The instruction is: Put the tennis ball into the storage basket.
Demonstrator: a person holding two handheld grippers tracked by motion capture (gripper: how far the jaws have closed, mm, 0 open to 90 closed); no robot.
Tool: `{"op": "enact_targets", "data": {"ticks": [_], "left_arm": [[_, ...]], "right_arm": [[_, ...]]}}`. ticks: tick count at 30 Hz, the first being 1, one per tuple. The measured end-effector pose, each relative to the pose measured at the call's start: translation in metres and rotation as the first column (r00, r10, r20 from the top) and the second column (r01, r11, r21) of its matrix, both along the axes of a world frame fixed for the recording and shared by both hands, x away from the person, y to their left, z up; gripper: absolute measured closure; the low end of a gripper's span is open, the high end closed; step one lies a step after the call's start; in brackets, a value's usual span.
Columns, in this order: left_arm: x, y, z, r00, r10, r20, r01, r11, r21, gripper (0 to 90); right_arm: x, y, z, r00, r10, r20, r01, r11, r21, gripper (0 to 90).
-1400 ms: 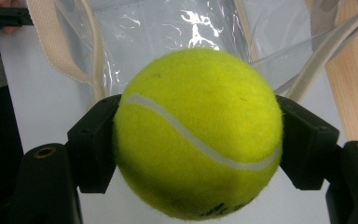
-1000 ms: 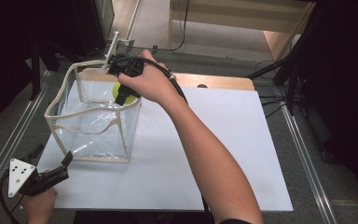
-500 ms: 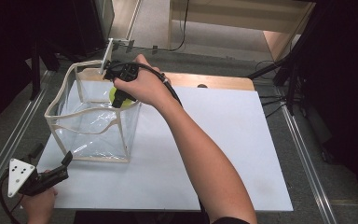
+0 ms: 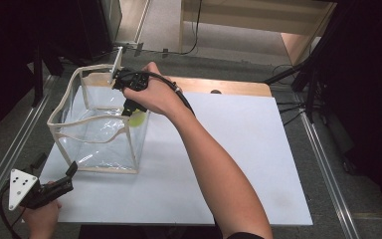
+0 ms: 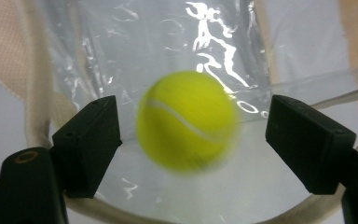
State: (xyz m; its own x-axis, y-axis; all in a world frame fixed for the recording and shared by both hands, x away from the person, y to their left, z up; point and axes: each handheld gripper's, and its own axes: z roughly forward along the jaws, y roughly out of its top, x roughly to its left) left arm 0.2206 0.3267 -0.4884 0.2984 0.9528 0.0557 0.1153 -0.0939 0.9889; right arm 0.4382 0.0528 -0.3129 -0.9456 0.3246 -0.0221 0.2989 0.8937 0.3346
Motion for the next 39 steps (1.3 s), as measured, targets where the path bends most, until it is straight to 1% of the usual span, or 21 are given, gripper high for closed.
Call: {"op": "enact_targets", "data": {"ticks": [1,2,3,5,7,10,12,13,14,15,19,20,22,25,27,29,30,38,39], "left_arm": [[0.0,0.0,0.0,1.0,-0.001,0.0,0.001,1.0,0.001,6.9],[0.0,0.0,0.0,1.0,0.0,0.0,0.0,1.0,0.0,6.9],[0.0,0.0,0.0,1.0,0.0,0.0,0.0,1.0,0.0,6.9],[0.0,0.0,0.0,1.0,0.0,0.0,0.0,1.0,0.002,6.9],[0.0,0.0,0.0,1.0,0.0,0.0,0.0,1.0,0.0,6.9],[0.0,0.0,0.0,1.0,0.001,-0.001,-0.001,1.0,0.0,6.9],[0.0,0.0,0.0,1.0,0.001,-0.001,-0.001,1.0,0.0,6.9],[0.0,0.0,0.0,1.0,0.001,-0.001,-0.001,1.0,0.001,6.9],[0.0,0.0,0.0,1.0,0.0,-0.001,0.0,1.0,0.002,6.9],[0.0,0.0,0.0,1.0,0.0,0.0,0.0,1.0,0.002,6.9],[0.0,-0.001,0.0,1.0,0.002,-0.002,-0.001,1.0,0.005,6.9],[0.0,-0.001,0.0,1.0,0.001,0.0,-0.001,1.0,0.006,6.9],[0.0,-0.001,0.0,1.0,0.002,-0.001,-0.002,1.0,0.006,6.9],[0.0,-0.001,0.0,1.0,0.0,-0.001,0.0,1.0,0.01,6.9],[0.0,-0.001,0.0,1.0,0.001,-0.001,-0.001,0.9999,0.012,6.9],[0.0,-0.001,0.0,1.0,0.001,-0.001,-0.001,0.9999,0.012,6.9],[0.0,-0.001,0.0,1.0,0.002,-0.001,-0.002,0.9999,0.012,6.9],[0.0,-0.002,0.0,1.0,0.002,-0.002,-0.002,0.9999,0.012,6.9],[0.0,-0.002,0.0,1.0,0.002,-0.001,-0.002,0.9999,0.012,6.9]], "right_arm": [[0.0,-0.001,0.001,1.0,-0.001,-0.002,0.001,1.0,0.001,14.0],[0.0,-0.002,0.003,1.0,-0.001,-0.008,0.001,1.0,0.017,11.1],[0.0,-0.003,0.004,1.0,0.002,-0.004,-0.002,1.0,0.028,10.5],[0.0,-0.005,0.009,0.9998,-0.011,0.016,0.01,0.999,0.046,10.0],[-0.002,-0.008,0.013,0.9995,-0.022,0.023,0.02,0.997,0.07,9.5],[-0.003,-0.013,0.017,0.9982,-0.043,0.043,0.039,0.996,0.08,9.3],[-0.005,-0.017,0.02,0.9971,-0.059,0.049,0.054,0.995,0.085,9.2],[-0.005,-0.019,0.021,0.997,-0.056,0.054,0.051,0.995,0.087,7.8],[-0.006,-0.021,0.022,0.9964,-0.068,0.05,0.063,0.994,0.092,5.0],[-0.006,-0.023,0.022,0.9964,-0.069,0.049,0.064,0.993,0.099,0.6],[-0.009,-0.031,0.025,0.995,-0.082,0.058,0.075,0.991,0.114,0.6],[-0.01,-0.033,0.025,0.9951,-0.084,0.053,0.077,0.99,0.115,0.6],[-0.011,-0.036,0.024,0.9947,-0.083,0.06,0.076,0.99,0.118,0.6],[-0.013,-0.042,0.024,0.9937,-0.099,0.053,0.092,0.988,0.122,0.0],[-0.014,-0.046,0.023,0.9938,-0.096,0.056,0.089,0.988,0.127,0.0],[-0.015,-0.049,0.021,0.9939,-0.099,0.049,0.092,0.988,0.127,0.0],[-0.015,-0.051,0.02,0.9934,-0.101,0.054,0.093,0.987,0.129,0.0],[-0.02,-0.061,0.009,0.9922,-0.119,0.038,0.113,0.985,0.129,0.0],[-0.02,-0.062,0.008,0.9924,-0.115,0.043,0.109,0.986,0.127,0.0]]}}
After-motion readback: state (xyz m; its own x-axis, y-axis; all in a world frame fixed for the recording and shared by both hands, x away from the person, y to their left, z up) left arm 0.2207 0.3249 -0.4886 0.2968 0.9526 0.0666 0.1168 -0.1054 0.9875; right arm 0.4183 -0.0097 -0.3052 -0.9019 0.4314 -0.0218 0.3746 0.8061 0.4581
